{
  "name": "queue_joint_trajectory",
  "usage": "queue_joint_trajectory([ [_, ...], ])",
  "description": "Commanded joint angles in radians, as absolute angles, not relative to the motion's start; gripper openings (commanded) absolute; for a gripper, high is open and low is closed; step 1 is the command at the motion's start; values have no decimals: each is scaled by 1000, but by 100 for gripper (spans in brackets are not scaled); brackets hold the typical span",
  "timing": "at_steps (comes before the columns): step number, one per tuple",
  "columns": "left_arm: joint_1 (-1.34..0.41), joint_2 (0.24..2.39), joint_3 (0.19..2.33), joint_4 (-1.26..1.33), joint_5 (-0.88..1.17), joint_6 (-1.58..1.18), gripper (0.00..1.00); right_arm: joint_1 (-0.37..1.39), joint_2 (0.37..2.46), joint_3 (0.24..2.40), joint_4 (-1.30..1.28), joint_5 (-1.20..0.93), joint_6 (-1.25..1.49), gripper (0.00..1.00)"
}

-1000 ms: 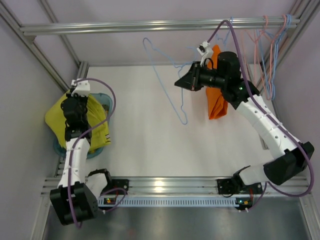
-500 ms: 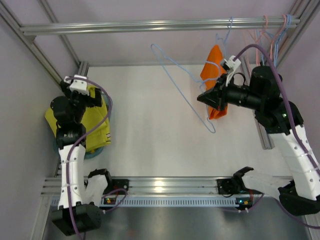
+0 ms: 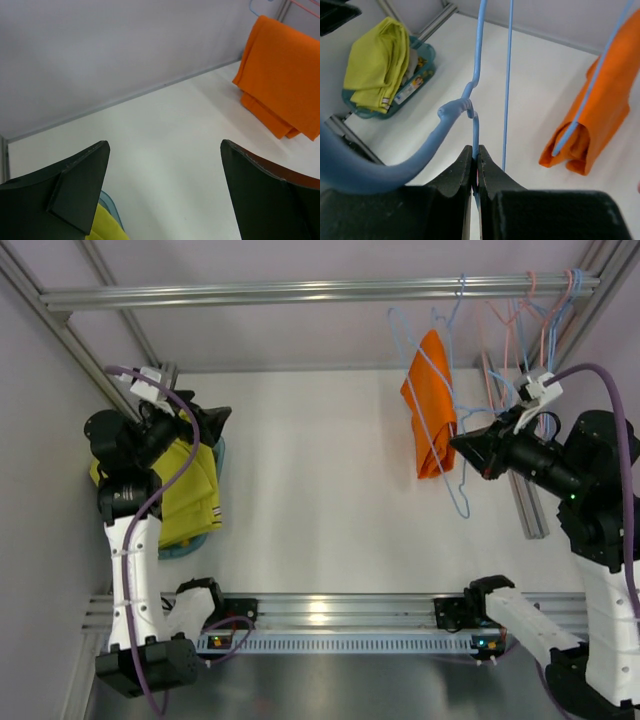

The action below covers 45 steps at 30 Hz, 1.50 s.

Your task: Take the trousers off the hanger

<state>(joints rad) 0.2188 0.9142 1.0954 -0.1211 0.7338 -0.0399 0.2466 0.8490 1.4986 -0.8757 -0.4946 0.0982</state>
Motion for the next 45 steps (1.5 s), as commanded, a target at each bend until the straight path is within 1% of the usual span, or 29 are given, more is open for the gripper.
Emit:
queue_joint_trajectory([
  [1,206,923,1141,-121,819,-98,98,151,795,1543,-890,-430,124,0],
  [6,181,937,1151,-123,805,-95,98,14,721,1566,-931,-374,150,0],
  [7,170,943,1152,-123,802,-91,98,-36,698,1563,-937,-373,158,0],
  [11,150,957,1157,-121,784,-80,98,-92,673,1552,-1000,-348,152,0],
  [15,124,966,1158,-123,756,-72,98,-103,704,1565,-1041,-312,130,0],
  [19,94,965,1164,-123,736,-71,97,-103,859,1646,-1140,-246,95,0],
  [26,90,946,1147,-123,723,-54,98,-103,1025,1762,-1118,-325,71,0],
  [28,89,937,1143,-123,724,-60,98,-103,1092,1811,-1115,-360,55,0],
  [33,89,917,1129,-123,713,-54,98,-104,1242,1968,-1141,-365,9,0],
  [37,90,904,1117,-123,709,-52,98,-110,1382,2089,-1152,-348,11,0],
  [45,89,884,1083,-123,695,-103,98,-118,1571,2291,-1163,-302,-49,0],
])
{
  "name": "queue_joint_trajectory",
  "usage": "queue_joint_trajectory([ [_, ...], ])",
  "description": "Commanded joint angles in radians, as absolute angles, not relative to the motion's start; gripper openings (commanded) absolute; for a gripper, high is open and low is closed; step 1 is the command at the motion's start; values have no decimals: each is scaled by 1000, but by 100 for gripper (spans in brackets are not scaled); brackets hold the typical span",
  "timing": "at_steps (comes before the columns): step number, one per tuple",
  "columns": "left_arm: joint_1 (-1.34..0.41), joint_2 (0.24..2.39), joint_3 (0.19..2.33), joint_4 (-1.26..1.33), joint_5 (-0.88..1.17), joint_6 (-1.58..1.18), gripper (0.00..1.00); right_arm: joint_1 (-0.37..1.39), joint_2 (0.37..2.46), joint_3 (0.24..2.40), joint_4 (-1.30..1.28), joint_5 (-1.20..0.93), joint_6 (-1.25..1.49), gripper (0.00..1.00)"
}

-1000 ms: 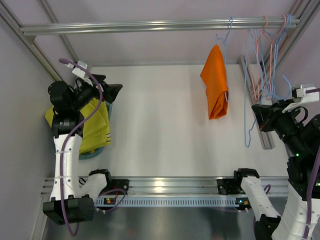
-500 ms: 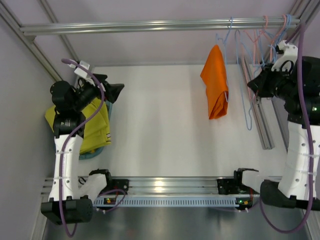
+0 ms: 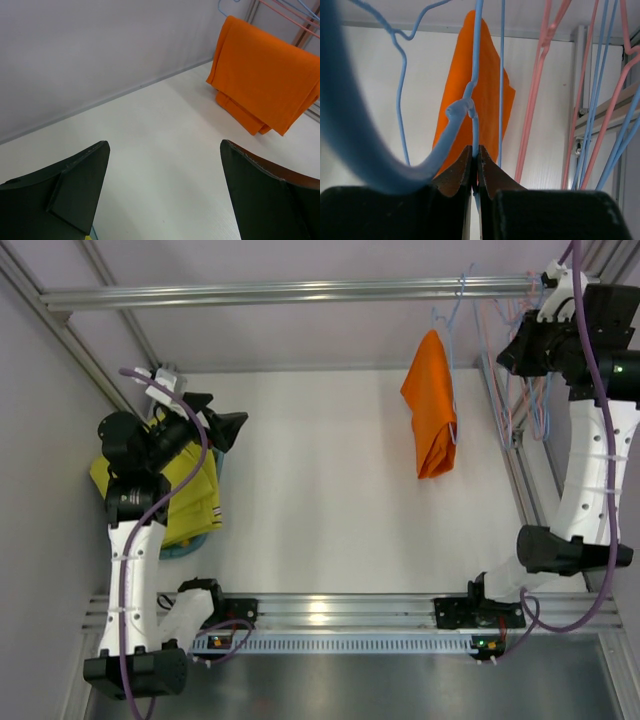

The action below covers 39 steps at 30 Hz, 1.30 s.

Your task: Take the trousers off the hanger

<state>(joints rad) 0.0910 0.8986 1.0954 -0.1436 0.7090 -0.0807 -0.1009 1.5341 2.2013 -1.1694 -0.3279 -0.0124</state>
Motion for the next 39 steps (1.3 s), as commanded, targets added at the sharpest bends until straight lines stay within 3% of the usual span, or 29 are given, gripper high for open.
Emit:
queue_joint_trajectory([
  [1,90,879,1080,-123,692,-106,98,-120,1604,2308,-1160,-298,-48,0],
  [25,89,847,1032,-123,660,-126,98,-92,1784,2416,-1095,-230,-44,0],
  [27,89,844,1032,-123,658,-124,98,-91,1781,2413,-1100,-233,-44,10],
  [28,90,844,1032,-123,657,-126,98,-91,1778,2407,-1101,-233,-43,20],
  [31,90,847,1032,-123,657,-129,98,-91,1747,2392,-1098,-238,-40,33],
  [36,91,853,1035,-123,666,-147,98,-91,1662,2333,-1095,-247,-32,39],
  [39,89,857,1040,-124,663,-155,98,-91,1585,2264,-1091,-267,-28,52],
])
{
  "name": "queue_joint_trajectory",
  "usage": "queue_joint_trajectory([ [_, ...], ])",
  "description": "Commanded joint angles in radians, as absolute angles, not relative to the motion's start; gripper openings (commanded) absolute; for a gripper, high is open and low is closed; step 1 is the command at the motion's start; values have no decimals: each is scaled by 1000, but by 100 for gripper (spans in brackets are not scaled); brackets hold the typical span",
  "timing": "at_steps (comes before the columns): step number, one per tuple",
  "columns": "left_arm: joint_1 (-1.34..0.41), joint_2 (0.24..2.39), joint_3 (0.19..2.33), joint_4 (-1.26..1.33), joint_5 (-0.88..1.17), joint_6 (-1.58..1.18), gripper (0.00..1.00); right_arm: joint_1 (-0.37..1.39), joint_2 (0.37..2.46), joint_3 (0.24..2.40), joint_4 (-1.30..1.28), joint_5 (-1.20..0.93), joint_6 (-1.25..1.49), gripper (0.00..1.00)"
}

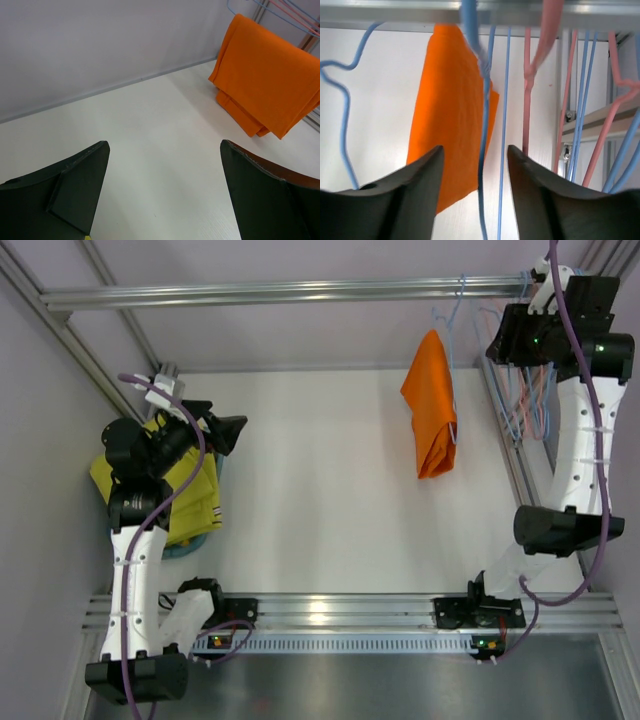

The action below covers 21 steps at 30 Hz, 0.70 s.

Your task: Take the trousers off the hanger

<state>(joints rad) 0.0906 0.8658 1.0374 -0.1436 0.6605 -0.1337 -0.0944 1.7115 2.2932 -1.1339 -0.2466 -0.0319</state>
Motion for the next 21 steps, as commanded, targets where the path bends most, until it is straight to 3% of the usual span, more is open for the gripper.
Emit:
queue_joint_trajectory([
  [1,90,856,1042,-126,661,-158,98,-91,1563,2222,-1083,-276,-26,57],
  [7,89,899,1058,-175,657,-186,98,-92,1372,2015,-1020,-362,-23,83],
  [12,89,957,1101,-250,634,-195,99,-92,1217,1870,-967,-419,-34,93],
  [13,90,974,1114,-303,618,-196,99,-92,1194,1812,-957,-440,-35,99],
  [21,90,1176,1356,-679,621,-111,98,-91,1000,1530,-879,-653,-43,99],
])
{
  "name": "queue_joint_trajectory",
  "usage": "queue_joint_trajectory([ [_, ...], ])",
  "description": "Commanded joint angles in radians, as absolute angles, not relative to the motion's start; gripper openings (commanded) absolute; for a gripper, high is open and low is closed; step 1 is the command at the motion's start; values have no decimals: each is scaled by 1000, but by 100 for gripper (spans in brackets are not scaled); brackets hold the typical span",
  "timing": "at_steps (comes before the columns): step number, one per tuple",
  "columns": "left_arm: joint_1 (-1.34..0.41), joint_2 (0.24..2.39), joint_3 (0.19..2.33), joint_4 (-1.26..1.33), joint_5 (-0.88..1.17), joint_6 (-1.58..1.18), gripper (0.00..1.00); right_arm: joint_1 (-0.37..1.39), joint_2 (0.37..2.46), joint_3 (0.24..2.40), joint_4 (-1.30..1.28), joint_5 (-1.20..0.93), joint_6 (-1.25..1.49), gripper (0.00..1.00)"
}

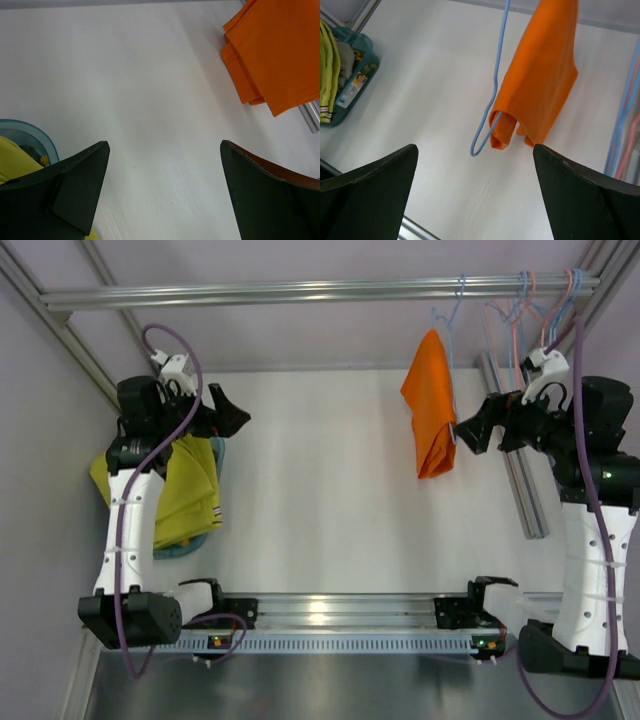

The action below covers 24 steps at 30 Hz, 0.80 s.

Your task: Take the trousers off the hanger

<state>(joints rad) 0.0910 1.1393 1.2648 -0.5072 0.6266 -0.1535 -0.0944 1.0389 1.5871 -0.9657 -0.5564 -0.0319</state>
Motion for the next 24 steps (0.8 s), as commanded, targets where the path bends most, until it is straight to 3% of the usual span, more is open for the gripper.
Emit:
queue_joint_trajectory([
  [1,89,1196,1365,-695,623,-94,98,-91,990,1491,-865,-655,-34,99],
  [15,91,1158,1385,-699,630,-57,98,-55,1147,1535,-558,-678,209,99],
  [24,89,1152,1424,-699,588,-64,98,-28,1364,1654,-443,-618,328,90],
])
